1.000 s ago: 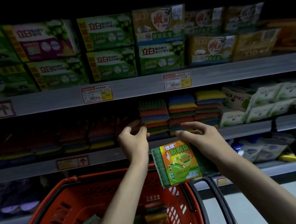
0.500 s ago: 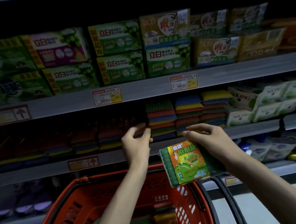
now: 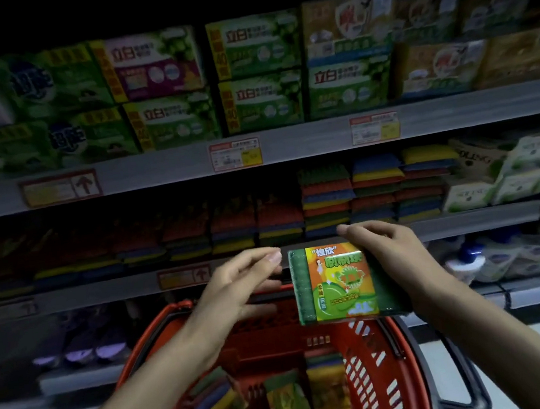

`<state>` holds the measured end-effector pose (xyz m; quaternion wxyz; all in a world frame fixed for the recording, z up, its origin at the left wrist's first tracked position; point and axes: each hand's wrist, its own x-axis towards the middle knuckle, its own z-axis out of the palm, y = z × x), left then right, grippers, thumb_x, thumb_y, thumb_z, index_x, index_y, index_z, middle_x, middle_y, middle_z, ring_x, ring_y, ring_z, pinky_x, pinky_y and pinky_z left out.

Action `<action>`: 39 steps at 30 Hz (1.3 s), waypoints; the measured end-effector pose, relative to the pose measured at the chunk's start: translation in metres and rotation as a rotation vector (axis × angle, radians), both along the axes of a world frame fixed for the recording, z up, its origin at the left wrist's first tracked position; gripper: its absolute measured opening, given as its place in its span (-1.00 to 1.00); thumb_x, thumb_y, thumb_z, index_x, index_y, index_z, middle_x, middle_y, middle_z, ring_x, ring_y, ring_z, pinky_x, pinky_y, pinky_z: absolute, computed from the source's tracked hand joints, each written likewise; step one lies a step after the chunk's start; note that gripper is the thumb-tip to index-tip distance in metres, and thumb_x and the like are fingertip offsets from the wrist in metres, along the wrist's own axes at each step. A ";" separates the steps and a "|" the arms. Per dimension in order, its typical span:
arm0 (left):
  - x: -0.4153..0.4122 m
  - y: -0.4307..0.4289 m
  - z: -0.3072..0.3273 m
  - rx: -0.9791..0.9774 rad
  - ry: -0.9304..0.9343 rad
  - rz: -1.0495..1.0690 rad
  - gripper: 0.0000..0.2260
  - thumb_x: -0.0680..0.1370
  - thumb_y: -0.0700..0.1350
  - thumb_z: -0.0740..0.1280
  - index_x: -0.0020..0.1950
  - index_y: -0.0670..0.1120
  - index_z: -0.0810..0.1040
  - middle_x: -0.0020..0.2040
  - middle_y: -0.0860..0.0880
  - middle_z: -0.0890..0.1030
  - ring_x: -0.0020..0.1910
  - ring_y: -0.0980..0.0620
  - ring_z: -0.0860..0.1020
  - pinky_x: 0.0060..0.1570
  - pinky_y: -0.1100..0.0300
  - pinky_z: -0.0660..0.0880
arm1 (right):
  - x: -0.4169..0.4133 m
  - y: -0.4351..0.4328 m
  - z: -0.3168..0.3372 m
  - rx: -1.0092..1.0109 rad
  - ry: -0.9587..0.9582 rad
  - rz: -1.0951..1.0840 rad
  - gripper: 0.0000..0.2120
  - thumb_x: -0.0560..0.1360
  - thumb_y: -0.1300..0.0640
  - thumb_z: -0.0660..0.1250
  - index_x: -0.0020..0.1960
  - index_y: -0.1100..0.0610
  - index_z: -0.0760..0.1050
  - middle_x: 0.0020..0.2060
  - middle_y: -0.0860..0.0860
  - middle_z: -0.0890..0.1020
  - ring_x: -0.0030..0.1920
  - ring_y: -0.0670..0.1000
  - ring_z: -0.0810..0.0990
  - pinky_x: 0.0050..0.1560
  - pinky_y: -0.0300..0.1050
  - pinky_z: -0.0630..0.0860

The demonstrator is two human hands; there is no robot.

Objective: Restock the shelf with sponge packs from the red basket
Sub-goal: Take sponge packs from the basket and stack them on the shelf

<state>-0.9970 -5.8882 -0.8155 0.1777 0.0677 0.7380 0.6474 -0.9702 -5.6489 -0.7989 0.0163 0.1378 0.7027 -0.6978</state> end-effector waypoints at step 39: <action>0.036 0.012 -0.022 0.113 0.159 0.437 -0.82 0.56 0.00 0.43 0.16 0.14 0.60 0.01 0.34 0.67 0.04 0.32 0.64 0.07 0.32 0.61 | -0.006 -0.070 -0.033 -0.017 0.257 -0.148 -0.85 0.53 -0.07 0.46 0.07 -0.11 0.58 0.04 -0.02 0.70 0.16 0.01 0.67 0.17 0.12 0.63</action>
